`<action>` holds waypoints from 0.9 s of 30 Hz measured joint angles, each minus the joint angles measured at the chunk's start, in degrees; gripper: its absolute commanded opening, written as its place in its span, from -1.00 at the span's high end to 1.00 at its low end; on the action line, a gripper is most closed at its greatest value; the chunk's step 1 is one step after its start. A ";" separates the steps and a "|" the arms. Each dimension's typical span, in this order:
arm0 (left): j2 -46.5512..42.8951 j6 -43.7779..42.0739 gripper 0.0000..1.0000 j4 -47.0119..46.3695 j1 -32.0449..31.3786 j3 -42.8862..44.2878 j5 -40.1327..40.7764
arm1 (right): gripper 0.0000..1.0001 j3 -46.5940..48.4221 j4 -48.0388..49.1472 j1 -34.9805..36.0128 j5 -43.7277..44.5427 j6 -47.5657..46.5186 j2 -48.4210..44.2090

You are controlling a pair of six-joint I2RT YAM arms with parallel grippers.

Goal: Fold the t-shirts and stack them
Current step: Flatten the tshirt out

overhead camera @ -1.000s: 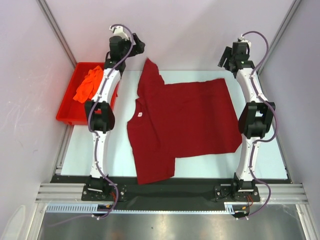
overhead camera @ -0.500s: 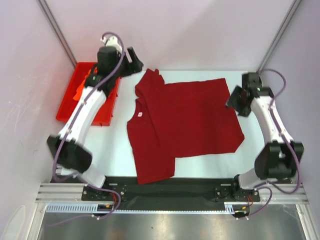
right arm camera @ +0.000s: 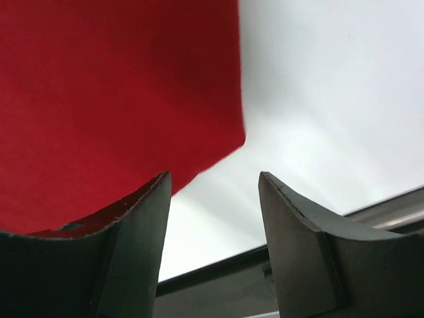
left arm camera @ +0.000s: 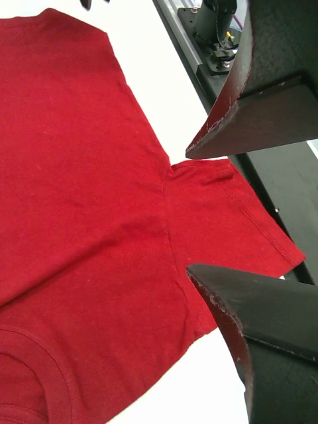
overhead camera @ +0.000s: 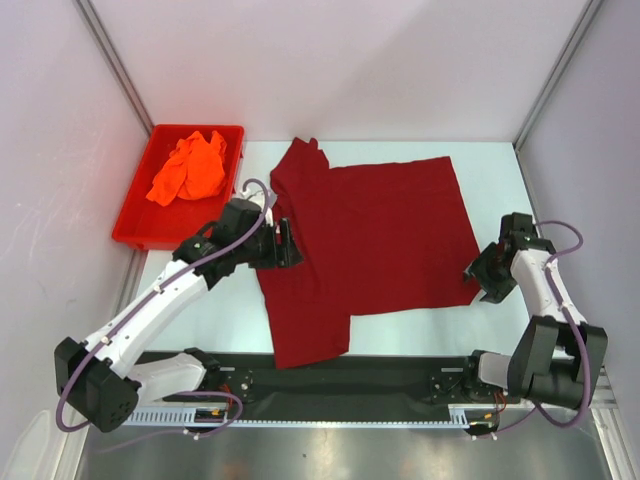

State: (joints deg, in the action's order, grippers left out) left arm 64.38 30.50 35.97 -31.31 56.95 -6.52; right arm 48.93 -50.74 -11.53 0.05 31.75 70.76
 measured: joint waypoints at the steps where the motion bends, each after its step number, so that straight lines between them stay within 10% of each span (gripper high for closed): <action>1: -0.02 0.00 -0.39 0.37 -0.09 0.00 -0.13 | -0.21 -1.03 1.27 -0.50 -0.37 0.00 0.90; 15: -2.47 -0.59 -0.40 2.86 -0.09 0.92 -0.11 | 0.10 -6.34 17.09 -5.09 -2.97 -3.26 8.92; 19: -2.47 -0.61 -0.39 3.21 -0.09 0.92 -0.09 | 0.76 -6.71 18.62 -5.09 -3.15 -4.04 9.42; 27: -2.47 -0.98 -0.39 3.72 -0.09 0.92 0.15 | 0.72 -0.09 13.81 3.69 0.79 -2.43 9.44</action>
State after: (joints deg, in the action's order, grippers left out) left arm 61.91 29.52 39.68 -31.40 57.87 -6.37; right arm 48.84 -36.93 -7.84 0.84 29.32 80.20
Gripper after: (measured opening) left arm 0.694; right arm 0.121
